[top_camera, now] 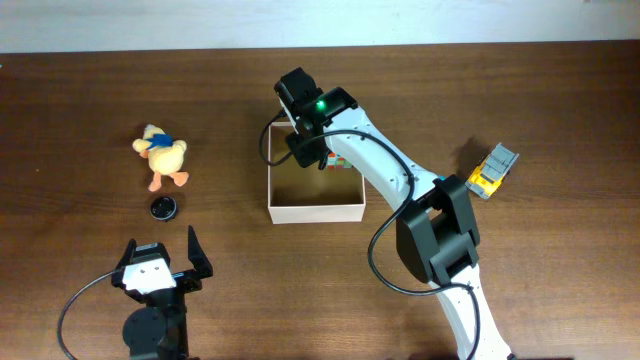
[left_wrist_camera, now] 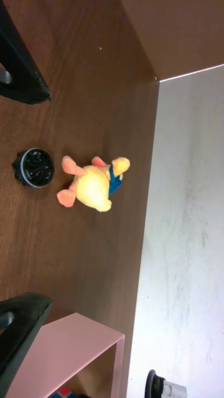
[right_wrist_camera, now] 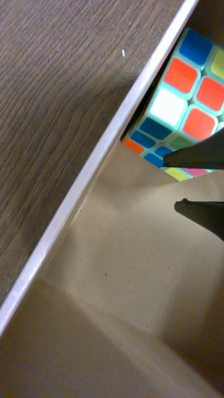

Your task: Pack container

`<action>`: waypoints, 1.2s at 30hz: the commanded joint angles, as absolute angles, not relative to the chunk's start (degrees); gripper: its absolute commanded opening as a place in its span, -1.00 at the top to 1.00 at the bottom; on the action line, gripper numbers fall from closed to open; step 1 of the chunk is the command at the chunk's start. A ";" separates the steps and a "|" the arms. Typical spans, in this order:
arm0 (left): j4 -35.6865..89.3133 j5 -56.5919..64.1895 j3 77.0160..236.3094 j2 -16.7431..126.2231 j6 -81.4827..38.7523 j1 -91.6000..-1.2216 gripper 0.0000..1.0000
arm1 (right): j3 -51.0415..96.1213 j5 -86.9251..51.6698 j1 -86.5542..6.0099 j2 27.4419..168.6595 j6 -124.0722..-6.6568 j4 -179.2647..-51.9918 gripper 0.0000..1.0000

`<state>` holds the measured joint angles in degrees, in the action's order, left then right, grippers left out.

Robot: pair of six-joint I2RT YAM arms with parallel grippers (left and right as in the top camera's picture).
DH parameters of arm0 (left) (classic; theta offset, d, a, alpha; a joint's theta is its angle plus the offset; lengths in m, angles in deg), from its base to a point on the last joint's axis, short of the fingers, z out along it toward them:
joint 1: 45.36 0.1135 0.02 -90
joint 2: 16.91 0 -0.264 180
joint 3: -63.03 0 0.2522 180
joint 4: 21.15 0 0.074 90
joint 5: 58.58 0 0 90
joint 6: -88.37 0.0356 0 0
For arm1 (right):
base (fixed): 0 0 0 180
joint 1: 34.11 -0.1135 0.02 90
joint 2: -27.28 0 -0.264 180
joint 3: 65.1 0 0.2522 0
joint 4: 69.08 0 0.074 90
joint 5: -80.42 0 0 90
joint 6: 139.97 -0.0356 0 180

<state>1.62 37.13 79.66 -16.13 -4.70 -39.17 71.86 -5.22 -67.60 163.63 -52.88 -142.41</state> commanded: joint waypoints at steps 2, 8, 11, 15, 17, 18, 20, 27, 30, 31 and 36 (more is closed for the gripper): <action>1.45 36.13 79.31 -16.61 -5.44 -38.86 -0.98 | 71.55 -3.69 -66.56 162.76 -52.73 -143.14 0.93; 1.45 36.13 79.31 -16.61 -5.44 -38.86 -0.98 | 71.55 -3.63 -65.18 162.76 -52.73 -144.60 0.92; 1.45 36.13 79.31 -16.61 -5.44 -38.86 -0.98 | 71.55 -3.65 -64.70 162.76 -52.73 -145.17 0.92; 1.45 36.13 79.31 -16.61 -5.44 -38.86 -0.99 | 71.55 -3.69 -64.46 162.76 -52.73 -145.19 0.92; 1.45 36.13 79.31 -16.61 -5.44 -38.86 -0.99 | 71.55 -3.72 -64.46 162.76 -52.73 -145.19 0.92; 1.45 36.13 79.31 -16.61 -5.44 -38.86 -0.99 | 71.55 -3.74 -64.46 162.76 -52.73 -145.19 0.92; 1.45 36.13 79.31 -16.61 -5.44 -38.86 -0.99 | 71.55 -3.76 -64.52 162.76 -52.73 -145.17 0.92; 1.45 36.13 79.31 -16.61 -5.44 -38.86 -0.98 | 71.93 -6.80 -64.85 162.74 -52.73 -144.53 0.92; 1.45 36.13 79.31 -16.61 -5.44 -38.86 -0.99 | 72.95 -7.48 -65.62 162.74 -52.75 -144.58 0.93; 1.45 36.13 79.31 -16.61 -5.44 -38.86 -0.99 | 73.48 -7.48 -65.88 162.74 -52.75 -144.67 0.92; 1.45 36.13 79.31 -16.61 -5.44 -38.86 -0.99 | 79.68 -7.45 -67.54 162.74 -52.75 -148.29 0.92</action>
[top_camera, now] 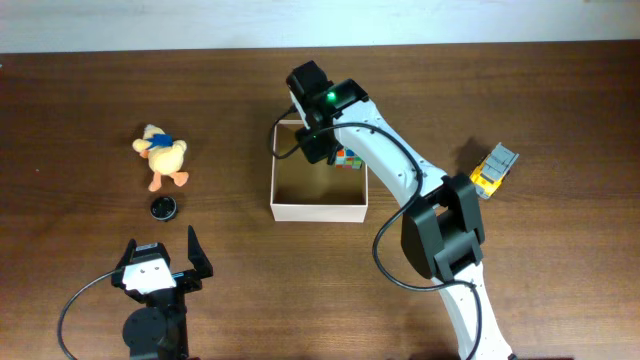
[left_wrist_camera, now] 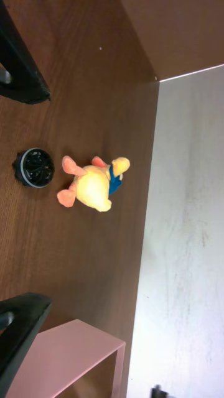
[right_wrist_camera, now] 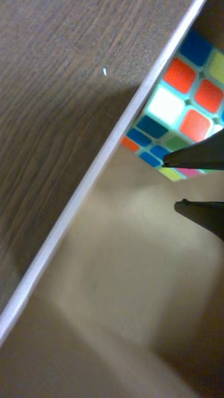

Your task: Pack container

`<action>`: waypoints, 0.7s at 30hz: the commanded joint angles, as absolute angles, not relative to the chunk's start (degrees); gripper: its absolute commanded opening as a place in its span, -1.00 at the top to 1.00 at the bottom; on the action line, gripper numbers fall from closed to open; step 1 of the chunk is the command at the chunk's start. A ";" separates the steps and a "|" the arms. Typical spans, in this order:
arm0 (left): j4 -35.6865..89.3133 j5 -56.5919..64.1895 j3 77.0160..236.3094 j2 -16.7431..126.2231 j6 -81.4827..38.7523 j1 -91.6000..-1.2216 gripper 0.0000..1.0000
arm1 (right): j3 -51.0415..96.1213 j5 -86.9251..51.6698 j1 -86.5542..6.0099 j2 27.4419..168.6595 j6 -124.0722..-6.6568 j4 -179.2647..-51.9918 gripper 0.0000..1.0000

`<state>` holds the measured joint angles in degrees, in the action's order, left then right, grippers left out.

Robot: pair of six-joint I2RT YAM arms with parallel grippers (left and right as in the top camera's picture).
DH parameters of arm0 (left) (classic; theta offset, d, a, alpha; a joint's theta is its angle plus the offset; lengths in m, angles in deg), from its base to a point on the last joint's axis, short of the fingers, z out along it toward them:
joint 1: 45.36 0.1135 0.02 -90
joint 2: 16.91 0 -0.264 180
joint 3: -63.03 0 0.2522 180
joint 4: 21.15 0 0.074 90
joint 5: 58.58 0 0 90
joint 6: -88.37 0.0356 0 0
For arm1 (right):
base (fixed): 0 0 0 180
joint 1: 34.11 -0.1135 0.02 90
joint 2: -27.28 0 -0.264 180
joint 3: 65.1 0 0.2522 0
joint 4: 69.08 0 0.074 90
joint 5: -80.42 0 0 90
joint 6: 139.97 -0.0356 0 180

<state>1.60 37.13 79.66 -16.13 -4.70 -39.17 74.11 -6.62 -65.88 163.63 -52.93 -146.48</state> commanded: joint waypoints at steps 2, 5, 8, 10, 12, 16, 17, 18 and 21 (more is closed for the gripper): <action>1.45 36.15 79.31 -16.61 -5.44 -38.86 -0.99 | 83.93 -7.43 -67.91 162.71 -52.75 -151.40 0.92; 1.45 36.13 79.31 -16.61 -5.44 -38.86 -0.98 | 91.62 -7.37 -67.93 162.71 -52.77 -156.88 0.93; 1.45 36.13 79.31 -16.61 -5.44 -38.86 -0.99 | 98.11 -3.67 -66.99 162.71 -55.18 -161.28 0.74; 1.45 36.13 79.31 -16.61 -5.44 -38.86 -0.98 | 101.48 0.24 -65.90 162.71 -56.95 -163.90 0.55; 1.45 36.13 79.31 -16.61 -5.44 -38.86 -0.99 | 103.60 3.58 -64.35 162.71 -58.44 -166.28 0.39; 1.45 36.13 79.31 -16.61 -5.44 -38.86 -0.99 | 104.19 6.60 -60.02 162.74 -60.95 -171.27 0.13; 1.45 36.13 79.31 -16.61 -5.44 -38.86 -0.99 | 104.19 6.67 -58.84 162.74 -61.76 -172.51 0.05; 1.45 36.13 79.31 -16.61 -5.44 -38.86 -0.99 | 104.03 6.80 -57.31 162.74 -62.89 -173.80 0.02; 1.45 36.13 79.31 -16.61 -5.44 -38.86 -0.99 | 103.71 6.80 -52.57 162.74 -65.43 -176.79 -0.15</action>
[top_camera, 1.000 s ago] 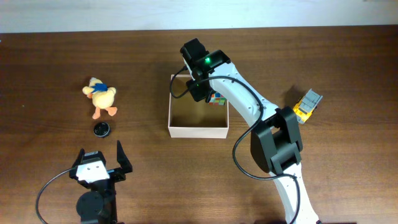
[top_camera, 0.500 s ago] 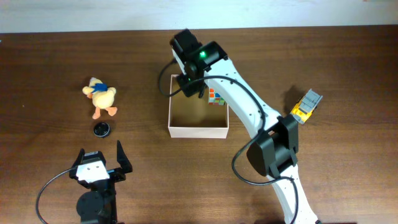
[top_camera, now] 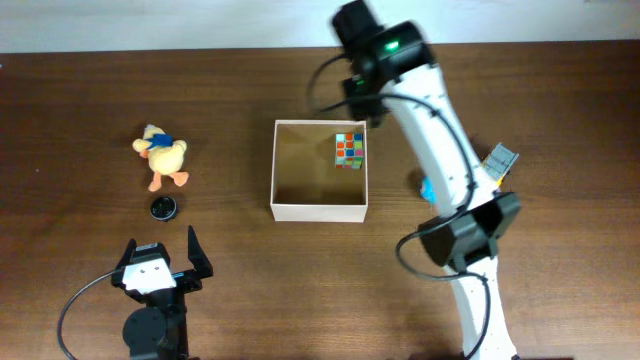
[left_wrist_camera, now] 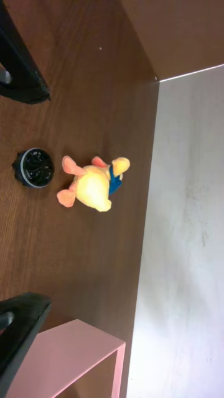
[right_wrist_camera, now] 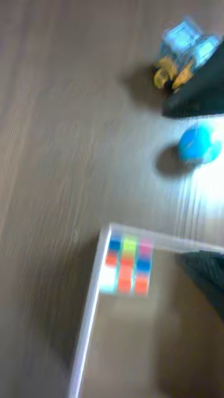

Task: Pack container
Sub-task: 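Move the right gripper right over the yellow toy truck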

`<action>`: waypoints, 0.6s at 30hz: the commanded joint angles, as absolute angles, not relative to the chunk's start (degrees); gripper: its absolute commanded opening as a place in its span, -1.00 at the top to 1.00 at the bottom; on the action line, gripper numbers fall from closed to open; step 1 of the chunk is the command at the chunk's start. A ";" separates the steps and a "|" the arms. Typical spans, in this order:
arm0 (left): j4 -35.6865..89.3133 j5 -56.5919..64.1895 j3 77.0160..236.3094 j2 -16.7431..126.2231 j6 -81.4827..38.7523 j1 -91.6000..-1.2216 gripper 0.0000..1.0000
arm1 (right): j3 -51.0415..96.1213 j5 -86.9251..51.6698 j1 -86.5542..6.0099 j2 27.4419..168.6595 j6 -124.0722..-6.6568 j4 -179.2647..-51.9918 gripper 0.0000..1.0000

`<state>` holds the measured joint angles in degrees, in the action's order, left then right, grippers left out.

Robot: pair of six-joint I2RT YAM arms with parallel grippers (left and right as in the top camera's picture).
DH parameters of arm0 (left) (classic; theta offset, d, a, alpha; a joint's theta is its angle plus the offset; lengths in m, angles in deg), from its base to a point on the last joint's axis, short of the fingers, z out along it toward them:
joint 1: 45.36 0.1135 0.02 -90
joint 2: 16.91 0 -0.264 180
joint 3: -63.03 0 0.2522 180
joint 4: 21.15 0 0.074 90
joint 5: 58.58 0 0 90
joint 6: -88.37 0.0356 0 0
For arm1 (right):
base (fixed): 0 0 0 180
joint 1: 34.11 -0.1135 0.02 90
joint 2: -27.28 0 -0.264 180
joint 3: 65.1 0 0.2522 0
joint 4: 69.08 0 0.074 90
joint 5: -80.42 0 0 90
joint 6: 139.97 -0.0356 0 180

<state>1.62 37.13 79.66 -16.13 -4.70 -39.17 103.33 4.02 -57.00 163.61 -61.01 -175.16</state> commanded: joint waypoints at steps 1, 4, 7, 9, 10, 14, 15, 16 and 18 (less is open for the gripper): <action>1.45 36.15 79.31 -16.61 -5.44 -38.86 -0.99 | 103.68 6.64 -51.12 162.74 -65.93 -177.47 -0.25; 1.45 36.13 79.31 -16.61 -5.44 -38.86 -0.98 | 102.53 5.60 -46.29 162.74 -67.05 -179.66 -0.48; 1.45 36.15 79.31 -16.61 -5.44 -38.86 -0.99 | 99.82 3.21 -42.64 162.76 -67.00 -180.16 -0.51; 1.45 36.13 79.31 -16.61 -5.44 -38.86 -0.98 | 97.02 1.88 -40.92 162.74 -67.00 -180.16 -0.51; 1.45 36.13 79.31 -16.61 -5.44 -38.86 -0.98 | 95.49 1.57 -40.48 162.76 -67.00 -180.16 -0.50; 1.45 36.13 79.31 -16.61 -5.44 -38.86 -0.99 | 88.32 1.07 -40.09 162.76 -67.00 -179.70 -0.50; 1.45 36.13 79.31 -16.61 -5.44 -38.86 -0.99 | 86.88 0.59 -40.15 162.74 -67.00 -179.55 -0.50; 1.45 36.13 79.31 -16.61 -5.44 -38.86 -0.98 | 84.80 -0.11 -40.20 162.74 -67.05 -179.29 -0.48; 1.45 36.13 79.31 -16.61 -5.44 -38.86 -0.99 | 82.31 -0.35 -40.22 162.74 -68.32 -178.87 -0.46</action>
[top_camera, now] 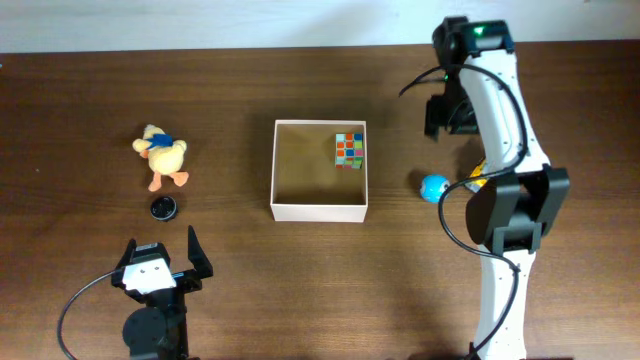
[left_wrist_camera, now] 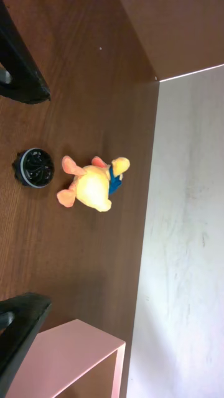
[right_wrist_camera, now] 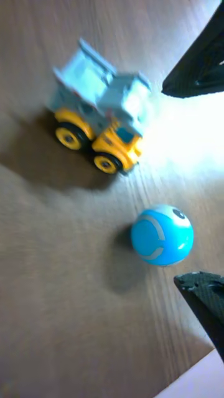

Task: Pack container
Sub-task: 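Move the right gripper right over the yellow toy truck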

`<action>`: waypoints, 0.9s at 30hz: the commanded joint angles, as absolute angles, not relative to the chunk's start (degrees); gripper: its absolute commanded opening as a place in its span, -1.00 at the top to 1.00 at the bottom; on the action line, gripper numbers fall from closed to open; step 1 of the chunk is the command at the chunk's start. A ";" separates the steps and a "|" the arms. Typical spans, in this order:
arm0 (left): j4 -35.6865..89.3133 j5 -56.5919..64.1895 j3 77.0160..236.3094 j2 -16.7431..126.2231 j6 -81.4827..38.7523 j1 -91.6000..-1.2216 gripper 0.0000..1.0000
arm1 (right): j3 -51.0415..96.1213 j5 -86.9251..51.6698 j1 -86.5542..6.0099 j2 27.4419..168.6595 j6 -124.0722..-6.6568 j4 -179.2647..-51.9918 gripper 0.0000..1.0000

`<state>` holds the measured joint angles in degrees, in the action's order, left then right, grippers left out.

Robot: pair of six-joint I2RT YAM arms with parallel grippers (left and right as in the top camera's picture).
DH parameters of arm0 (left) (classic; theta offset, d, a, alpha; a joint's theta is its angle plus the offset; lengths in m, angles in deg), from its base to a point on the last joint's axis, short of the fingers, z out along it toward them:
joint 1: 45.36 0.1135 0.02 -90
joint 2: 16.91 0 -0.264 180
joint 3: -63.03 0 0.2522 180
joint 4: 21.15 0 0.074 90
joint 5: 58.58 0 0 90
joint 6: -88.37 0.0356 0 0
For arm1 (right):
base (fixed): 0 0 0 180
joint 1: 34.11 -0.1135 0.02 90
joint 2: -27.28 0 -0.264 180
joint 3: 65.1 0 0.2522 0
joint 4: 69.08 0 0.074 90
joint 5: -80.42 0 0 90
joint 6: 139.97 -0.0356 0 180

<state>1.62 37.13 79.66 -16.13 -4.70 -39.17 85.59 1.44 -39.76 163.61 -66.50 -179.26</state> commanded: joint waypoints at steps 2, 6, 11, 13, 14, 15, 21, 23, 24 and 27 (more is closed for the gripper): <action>1.45 36.13 79.31 -16.61 -5.44 -38.86 -0.99 | 79.86 -0.13 -39.96 162.74 -70.33 -177.91 -0.43; 1.45 36.13 79.31 -16.61 -5.44 -38.86 -0.99 | 78.05 0.33 -38.80 162.76 -76.75 -175.90 -0.36; 1.45 36.13 79.31 -16.61 -5.44 -38.86 -0.99 | 77.83 2.19 -38.14 162.74 -83.22 -174.17 -0.27; 1.45 36.13 79.31 -16.61 -5.44 -38.86 -0.99 | 77.83 3.74 -38.10 162.74 -85.78 -173.49 -0.27; 1.45 36.13 79.31 -16.61 -5.44 -38.86 -0.98 | 77.83 4.09 -38.03 162.74 -86.87 -172.99 -0.27; 1.45 36.13 79.31 -16.61 -5.44 -38.86 -0.99 | 77.83 4.13 -37.84 162.74 -87.61 -172.60 -0.27; 1.45 36.13 79.31 -16.61 -5.44 -38.86 -0.99 | 77.83 4.00 -35.30 162.74 -89.41 -172.84 -0.27; 1.45 36.13 79.31 -16.61 -5.44 -38.86 -0.99 | 77.83 3.65 -33.66 162.74 -89.23 -173.76 -0.28; 1.45 36.13 79.31 -16.61 -5.44 -38.86 -0.98 | 77.83 3.32 -32.76 162.74 -89.23 -174.39 -0.28; 1.45 36.13 79.31 -16.61 -5.44 -38.86 -0.99 | 77.83 1.64 -30.12 162.74 -88.77 -175.86 -0.29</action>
<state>1.62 37.13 79.66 -16.13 -4.70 -39.17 78.07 2.34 -33.14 163.61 -87.83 -175.07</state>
